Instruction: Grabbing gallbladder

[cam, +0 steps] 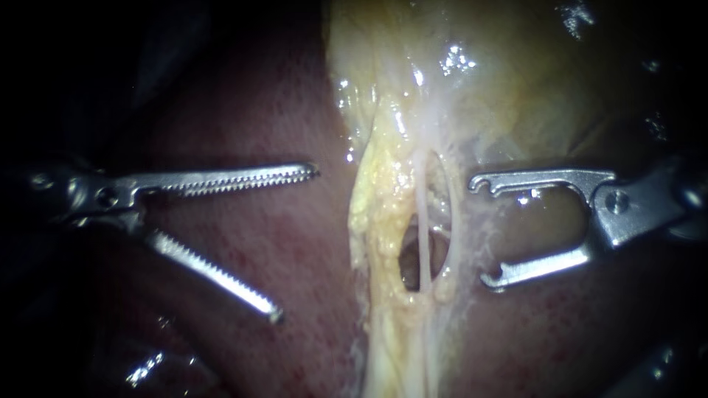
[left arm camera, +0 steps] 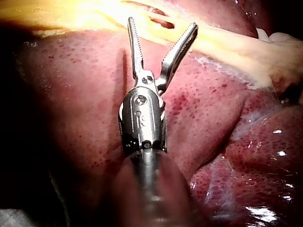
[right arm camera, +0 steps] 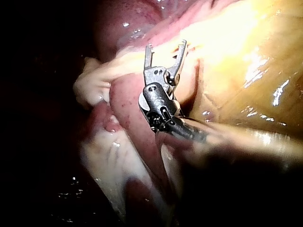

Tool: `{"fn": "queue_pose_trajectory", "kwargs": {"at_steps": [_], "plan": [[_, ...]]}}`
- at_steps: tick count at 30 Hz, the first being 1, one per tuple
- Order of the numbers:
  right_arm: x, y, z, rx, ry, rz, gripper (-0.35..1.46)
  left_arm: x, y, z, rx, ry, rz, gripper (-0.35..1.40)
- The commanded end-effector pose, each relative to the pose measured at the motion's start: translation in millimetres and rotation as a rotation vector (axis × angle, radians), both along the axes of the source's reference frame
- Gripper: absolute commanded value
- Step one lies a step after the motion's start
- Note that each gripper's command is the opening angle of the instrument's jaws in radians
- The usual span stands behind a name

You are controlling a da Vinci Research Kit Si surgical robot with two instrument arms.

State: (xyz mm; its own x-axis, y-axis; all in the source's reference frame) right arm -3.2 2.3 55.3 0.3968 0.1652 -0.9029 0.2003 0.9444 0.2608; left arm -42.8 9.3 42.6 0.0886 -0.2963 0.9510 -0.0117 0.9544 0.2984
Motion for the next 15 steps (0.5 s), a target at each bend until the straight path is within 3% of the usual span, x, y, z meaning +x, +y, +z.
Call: {"fn": "queue_pose_trajectory", "kwargs": {"at_steps": [1, 3, 6, 13, 15], "plan": [[0.0, 0.0, 0.0, 0.000, 0.000, 0.000, 0.60, 0.1, 0.0, -0.1, 0.000, 0.000, 0.000, 0.93], [-0.1, 0.0, 0.0, 0.000, 0.000, 0.000, 0.60, 0.3, -0.1, -0.3, -0.001, 0.005, -0.009, 0.93], [-0.3, 0.0, 0.0, 0.000, 0.001, -0.001, 0.60, 0.8, 0.4, -1.2, 0.055, 0.032, -0.042, 0.88], [-0.5, 0.1, 0.1, 0.000, 0.001, -0.001, 0.60, 1.1, 3.7, -3.6, 0.139, 0.144, -0.109, 0.77], [-0.5, 0.1, 0.1, 0.000, 0.001, -0.001, 0.60, 0.9, 4.3, -3.9, 0.156, 0.159, -0.124, 0.71]]}}
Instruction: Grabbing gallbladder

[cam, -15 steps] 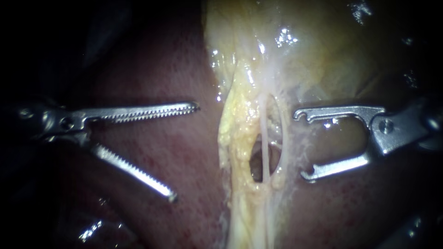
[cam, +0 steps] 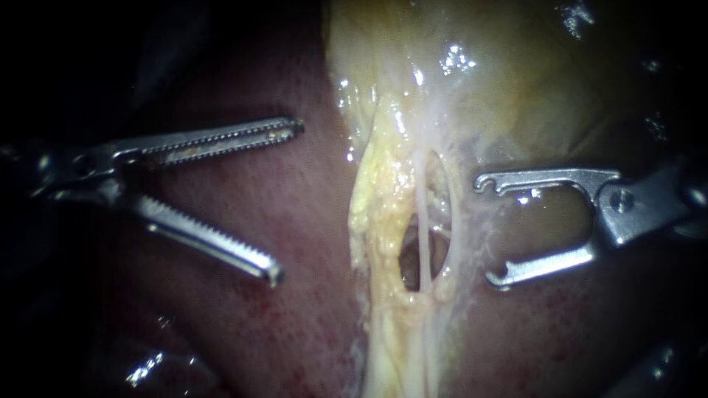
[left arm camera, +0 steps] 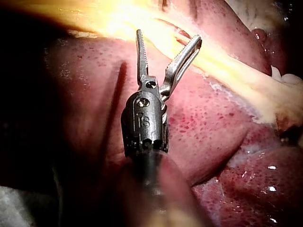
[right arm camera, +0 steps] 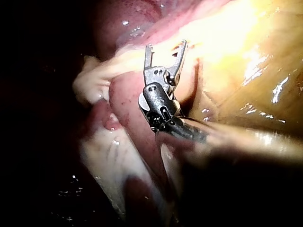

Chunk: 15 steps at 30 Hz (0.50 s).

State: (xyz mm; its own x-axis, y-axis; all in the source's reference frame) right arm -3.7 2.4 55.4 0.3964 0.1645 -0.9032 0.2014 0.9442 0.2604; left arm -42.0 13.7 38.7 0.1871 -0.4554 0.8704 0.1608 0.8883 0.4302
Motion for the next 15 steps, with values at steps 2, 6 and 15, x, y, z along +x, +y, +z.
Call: {"fn": "queue_pose_trajectory", "kwargs": {"at_steps": [2, 6, 15], "plan": [[0.0, 0.0, 0.0, 0.000, 0.000, 0.000, 0.60, -0.5, 0.3, 0.0, 0.020, 0.017, -0.019, 0.67], [0.0, 0.0, 0.0, 0.000, 0.000, 0.000, 0.60, -1.8, 0.7, 0.4, 0.049, 0.042, -0.048, 0.56], [-0.1, 0.0, 0.0, 0.000, 0.001, -0.001, 0.60, -4.8, 1.3, 2.7, 0.092, 0.076, -0.077, 0.44]]}}
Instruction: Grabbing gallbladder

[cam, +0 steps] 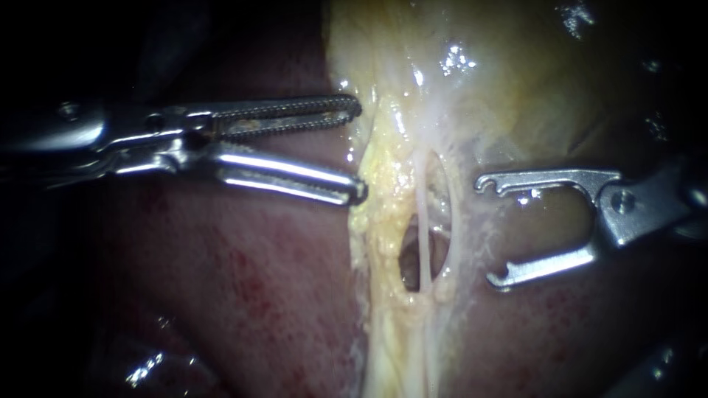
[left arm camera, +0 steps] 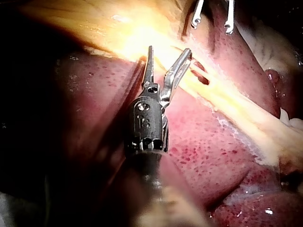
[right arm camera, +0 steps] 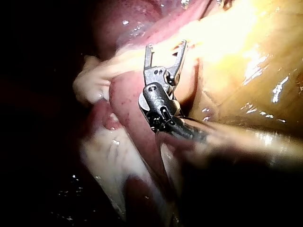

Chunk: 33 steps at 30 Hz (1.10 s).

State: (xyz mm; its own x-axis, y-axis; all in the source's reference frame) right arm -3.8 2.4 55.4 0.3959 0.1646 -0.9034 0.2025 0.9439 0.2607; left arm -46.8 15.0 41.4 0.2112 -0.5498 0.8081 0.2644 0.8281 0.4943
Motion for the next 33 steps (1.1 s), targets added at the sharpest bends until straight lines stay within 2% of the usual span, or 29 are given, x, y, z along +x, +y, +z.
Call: {"fn": "queue_pose_trajectory", "kwargs": {"at_steps": [1, 7, 14, 17, 20, 33], "plan": [[0.0, 0.0, 0.0, 0.000, 0.000, 0.000, 0.60, -0.2, 0.0, 0.3, 0.004, 0.003, 0.000, 0.44], [-0.1, 0.0, 0.0, 0.000, 0.000, 0.000, 0.60, -0.9, 0.0, 2.4, 0.016, 0.023, -0.002, 0.42], [-0.1, 0.0, 0.0, 0.000, 0.000, 0.000, 0.60, -1.1, -0.3, 3.9, 0.034, 0.037, -0.009, 0.27], [-0.1, 0.0, 0.0, 0.000, 0.000, -0.001, 0.60, -1.0, -0.3, 4.2, 0.040, 0.042, -0.009, 0.10], [-0.1, 0.0, 0.0, 0.000, 0.000, 0.000, 0.60, -0.8, -0.3, 4.3, 0.045, 0.044, -0.010, -0.35], [-0.1, 0.0, 0.0, 0.000, 0.000, 0.000, 0.60, -0.5, -0.4, 4.3, 0.058, 0.053, -0.015, -0.35]]}}
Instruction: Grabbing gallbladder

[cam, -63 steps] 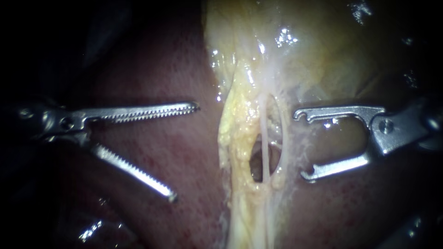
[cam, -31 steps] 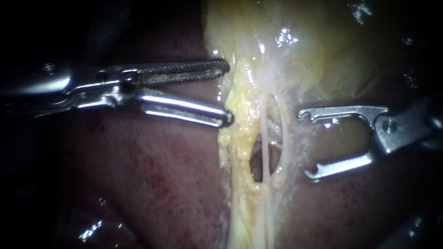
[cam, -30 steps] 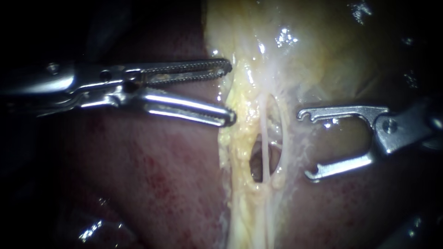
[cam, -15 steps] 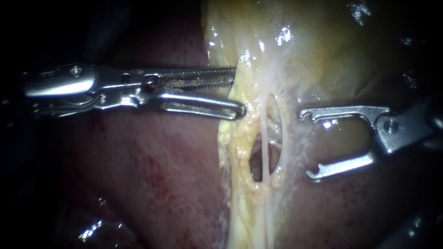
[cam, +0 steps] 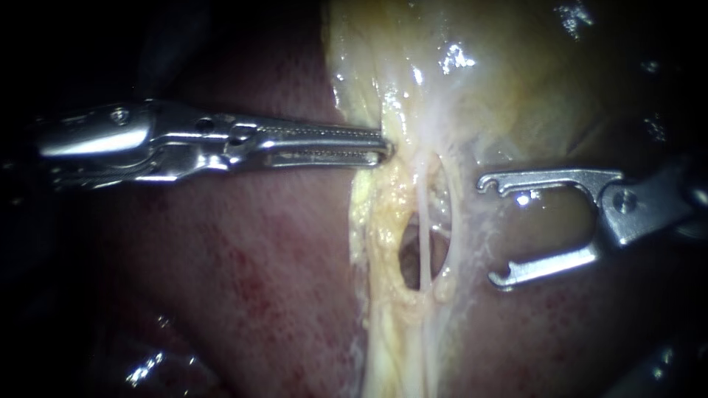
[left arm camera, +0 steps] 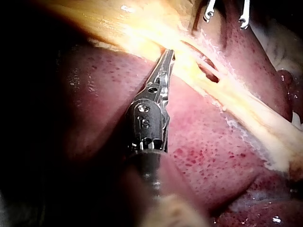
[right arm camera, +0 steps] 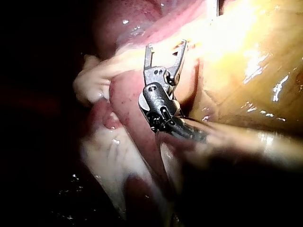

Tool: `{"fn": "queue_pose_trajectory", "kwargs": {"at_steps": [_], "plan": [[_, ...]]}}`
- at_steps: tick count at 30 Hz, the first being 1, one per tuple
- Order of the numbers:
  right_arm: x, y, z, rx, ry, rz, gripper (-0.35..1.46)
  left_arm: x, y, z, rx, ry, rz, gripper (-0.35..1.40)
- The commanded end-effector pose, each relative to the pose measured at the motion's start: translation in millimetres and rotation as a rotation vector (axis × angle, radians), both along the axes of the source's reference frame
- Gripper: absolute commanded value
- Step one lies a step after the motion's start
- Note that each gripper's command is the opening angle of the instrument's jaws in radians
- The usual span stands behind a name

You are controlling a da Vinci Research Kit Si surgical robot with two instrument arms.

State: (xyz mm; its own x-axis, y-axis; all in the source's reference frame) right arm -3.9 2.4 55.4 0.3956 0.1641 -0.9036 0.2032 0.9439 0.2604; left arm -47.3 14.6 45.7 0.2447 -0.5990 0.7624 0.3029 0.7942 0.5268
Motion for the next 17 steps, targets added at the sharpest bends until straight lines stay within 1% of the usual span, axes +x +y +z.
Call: {"fn": "queue_pose_trajectory", "kwargs": {"at_steps": [1, 17], "plan": [[0.0, 0.0, 0.0, 0.000, 0.000, 0.000, 0.60, 0.0, 0.0, 0.0, 0.000, 0.000, -0.001, -0.35], [0.0, 0.0, 0.0, 0.000, 0.000, 0.000, 0.60, 0.2, 0.0, -0.2, 0.001, 0.004, -0.002, -0.35]]}}
